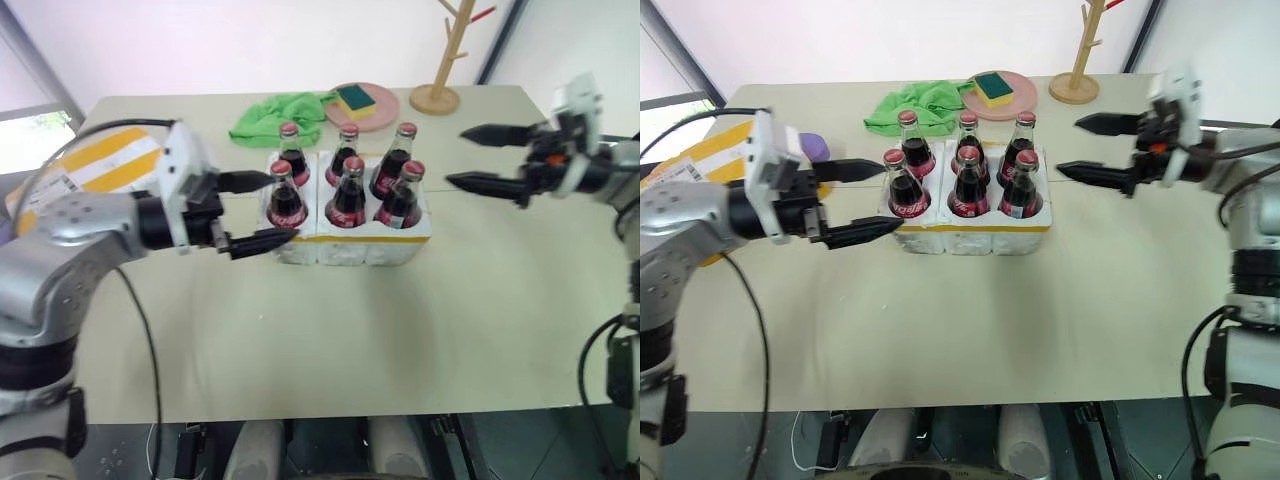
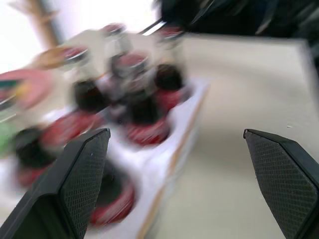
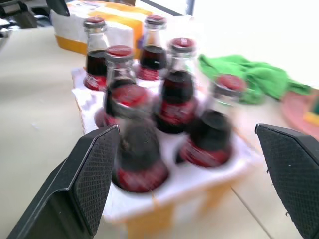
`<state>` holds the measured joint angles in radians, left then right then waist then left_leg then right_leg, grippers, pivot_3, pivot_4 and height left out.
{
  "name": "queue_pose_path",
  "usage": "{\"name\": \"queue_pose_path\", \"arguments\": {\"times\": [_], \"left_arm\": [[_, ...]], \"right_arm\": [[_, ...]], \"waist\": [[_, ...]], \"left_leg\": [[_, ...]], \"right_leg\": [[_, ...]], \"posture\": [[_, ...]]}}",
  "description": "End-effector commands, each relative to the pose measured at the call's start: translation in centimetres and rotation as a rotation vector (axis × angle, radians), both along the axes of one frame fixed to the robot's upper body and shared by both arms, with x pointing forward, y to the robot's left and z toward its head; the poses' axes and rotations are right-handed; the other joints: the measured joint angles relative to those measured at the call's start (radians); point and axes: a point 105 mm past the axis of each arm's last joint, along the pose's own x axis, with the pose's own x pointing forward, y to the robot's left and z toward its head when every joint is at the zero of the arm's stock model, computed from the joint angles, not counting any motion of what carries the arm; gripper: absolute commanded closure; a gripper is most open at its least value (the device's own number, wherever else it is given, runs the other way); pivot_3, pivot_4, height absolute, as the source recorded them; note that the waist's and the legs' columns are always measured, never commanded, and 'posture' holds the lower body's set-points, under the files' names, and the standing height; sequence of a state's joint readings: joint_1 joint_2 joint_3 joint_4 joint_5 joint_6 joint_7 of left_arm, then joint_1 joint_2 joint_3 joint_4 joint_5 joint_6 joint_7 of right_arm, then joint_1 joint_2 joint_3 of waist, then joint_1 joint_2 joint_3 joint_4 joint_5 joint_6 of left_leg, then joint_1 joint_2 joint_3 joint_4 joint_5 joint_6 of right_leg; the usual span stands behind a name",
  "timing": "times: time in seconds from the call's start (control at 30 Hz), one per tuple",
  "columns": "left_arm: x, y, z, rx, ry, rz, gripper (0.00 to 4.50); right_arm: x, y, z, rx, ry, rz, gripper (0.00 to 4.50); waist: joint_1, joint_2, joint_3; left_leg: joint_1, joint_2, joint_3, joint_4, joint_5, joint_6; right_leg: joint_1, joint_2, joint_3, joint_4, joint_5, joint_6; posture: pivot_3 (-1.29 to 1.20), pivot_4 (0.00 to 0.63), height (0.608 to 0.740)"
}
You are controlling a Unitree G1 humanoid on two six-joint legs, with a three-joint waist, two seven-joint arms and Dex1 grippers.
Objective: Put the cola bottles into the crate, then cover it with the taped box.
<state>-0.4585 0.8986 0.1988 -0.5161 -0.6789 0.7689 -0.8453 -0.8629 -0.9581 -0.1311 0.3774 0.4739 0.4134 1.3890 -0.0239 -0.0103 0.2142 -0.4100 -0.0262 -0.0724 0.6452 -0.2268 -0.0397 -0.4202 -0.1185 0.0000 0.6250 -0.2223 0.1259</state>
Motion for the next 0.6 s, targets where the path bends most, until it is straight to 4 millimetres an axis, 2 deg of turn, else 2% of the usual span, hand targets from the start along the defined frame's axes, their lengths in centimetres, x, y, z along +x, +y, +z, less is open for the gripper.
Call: {"name": "queue_pose_path", "arguments": {"times": [0.03, 0.13, 0.17, 0.27, 0.37, 0.53, 0.6], "left_arm": [[-0.5, 2.4, 0.7, 0.152, -0.173, 0.153, 0.0], [-0.5, 4.7, -0.2, 0.314, -0.264, 0.296, 0.0], [-1.0, 5.7, -0.9, 0.384, -0.288, 0.352, 0.0], [-2.7, 8.3, -1.8, 0.482, -0.307, 0.511, 0.0], [-4.6, 11.3, -2.3, 0.575, -0.317, 0.654, 0.0], [-8.0, 15.9, -2.2, 0.684, -0.38, 0.899, 0.0], [-9.5, 18.1, -2.7, 0.727, -0.379, 0.999, 0.0]], "right_arm": [[-0.9, -0.6, 2.3, -0.004, -0.05, 0.055, 0.03], [-1.6, -0.7, 3.6, 0.022, -0.055, 0.108, 0.03], [-1.7, -0.5, 4.1, 0.031, -0.069, 0.127, 0.03], [-1.6, 0.0, 4.8, 0.063, -0.051, 0.156, 0.03], [-2.5, 1.1, 4.6, 0.088, 0.008, 0.247, 0.03], [-2.9, 2.2, 4.1, 0.061, -0.014, 0.302, 0.03], [-3.5, 2.6, 4.4, 0.081, -0.003, 0.341, 0.03]], "waist": [[-0.006, 0.0, 0.0], [-0.013, 0.0, 0.0], [-0.017, 0.0, 0.0], [-0.026, 0.0, 0.0], [-0.02, 0.0, 0.0], [-0.016, 0.0, 0.0], [-0.014, 0.0, 0.0]], "left_leg": [[0.0, 0.001, 0.001, 0.0, 0.0, 0.0], [0.0, 0.001, 0.001, 0.0, 0.0, 0.0], [0.0, 0.001, 0.002, 0.0, 0.0, 0.0], [0.0, 0.003, 0.006, -0.002, 0.0, 0.0], [0.0, 0.004, 0.008, -0.003, 0.0, 0.0], [0.0, 0.004, 0.009, -0.004, -0.001, 0.0], [0.0, 0.004, 0.01, -0.004, -0.001, 0.0]], "right_leg": [[0.0, 0.0, 0.0, -0.001, 0.001, -0.001], [-0.001, 0.0, 0.0, -0.001, 0.001, -0.003], [-0.001, 0.0, 0.0, -0.001, 0.001, -0.003], [-0.002, 0.0, 0.002, -0.005, 0.003, -0.005], [-0.004, 0.001, 0.004, -0.006, 0.003, -0.005], [-0.004, 0.001, 0.005, -0.007, 0.003, -0.005], [-0.004, 0.001, 0.005, -0.007, 0.003, -0.005]], "posture": [[0.0, 0.15, 0.74], [0.0, 0.15, 0.74], [0.0, 0.15, 0.74], [0.0, 0.15, 0.74], [0.0, 0.15, 0.74], [0.0, 0.15, 0.74], [0.0, 0.15, 0.74]]}}
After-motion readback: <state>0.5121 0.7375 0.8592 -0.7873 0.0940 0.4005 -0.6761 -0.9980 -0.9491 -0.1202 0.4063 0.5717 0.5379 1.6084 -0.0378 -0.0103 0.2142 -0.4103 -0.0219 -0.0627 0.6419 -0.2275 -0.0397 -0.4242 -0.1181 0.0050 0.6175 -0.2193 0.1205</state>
